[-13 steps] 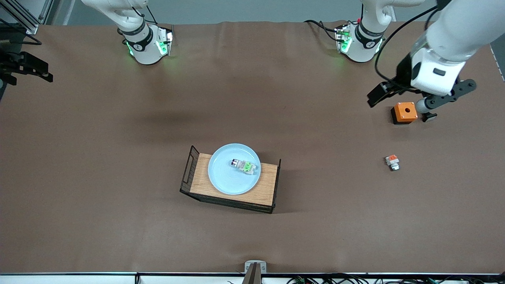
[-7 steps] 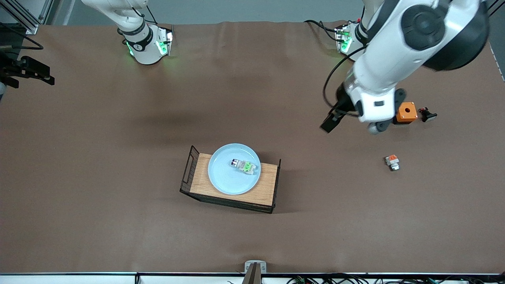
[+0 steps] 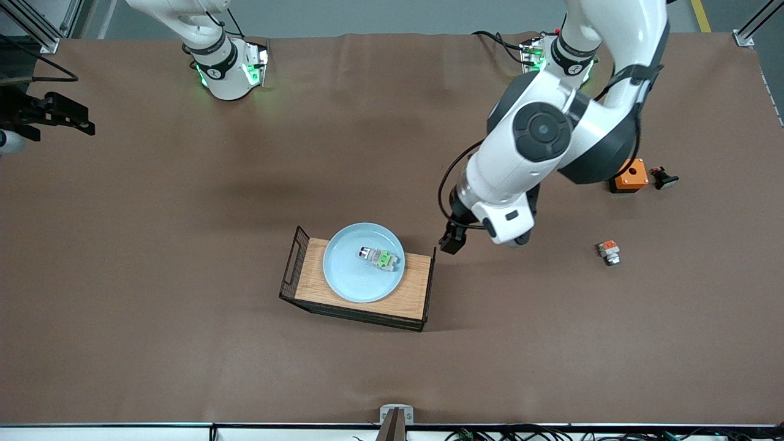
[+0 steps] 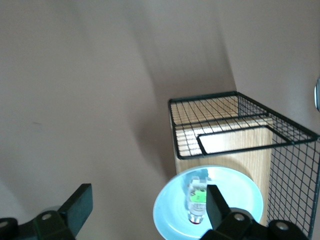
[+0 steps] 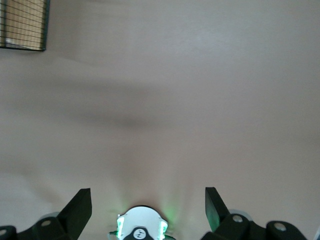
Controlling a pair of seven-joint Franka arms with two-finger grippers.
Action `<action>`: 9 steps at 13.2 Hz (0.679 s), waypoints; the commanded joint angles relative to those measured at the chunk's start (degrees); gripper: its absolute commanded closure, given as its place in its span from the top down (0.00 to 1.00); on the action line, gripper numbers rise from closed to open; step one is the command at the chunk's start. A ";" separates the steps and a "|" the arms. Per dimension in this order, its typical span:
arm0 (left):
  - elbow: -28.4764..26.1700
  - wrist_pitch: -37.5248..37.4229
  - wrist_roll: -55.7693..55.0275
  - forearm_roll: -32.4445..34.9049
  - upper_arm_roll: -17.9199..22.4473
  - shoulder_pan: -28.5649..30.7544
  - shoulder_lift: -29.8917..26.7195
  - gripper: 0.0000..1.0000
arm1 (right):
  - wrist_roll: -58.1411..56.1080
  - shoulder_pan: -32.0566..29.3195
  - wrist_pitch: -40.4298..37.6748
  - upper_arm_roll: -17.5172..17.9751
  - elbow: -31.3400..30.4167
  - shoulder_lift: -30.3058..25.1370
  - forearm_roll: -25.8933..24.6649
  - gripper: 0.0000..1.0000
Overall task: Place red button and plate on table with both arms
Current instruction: 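Lower the left gripper and grasp the green-and-white button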
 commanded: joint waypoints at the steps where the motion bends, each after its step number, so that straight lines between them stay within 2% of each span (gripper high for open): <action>1: 4.49 1.68 -1.00 -0.86 0.95 -2.29 3.66 1.00 | 1.02 -0.35 -0.49 -0.19 0.98 2.14 3.51 1.00; 6: 5.98 7.40 0.40 -0.86 0.95 -5.37 7.88 1.00 | 9.35 0.45 0.04 -0.11 0.98 5.82 9.91 1.00; 9: 10.63 8.37 1.11 -0.86 1.12 -7.04 12.09 1.00 | 14.37 0.62 0.65 -0.11 0.98 7.41 12.57 1.00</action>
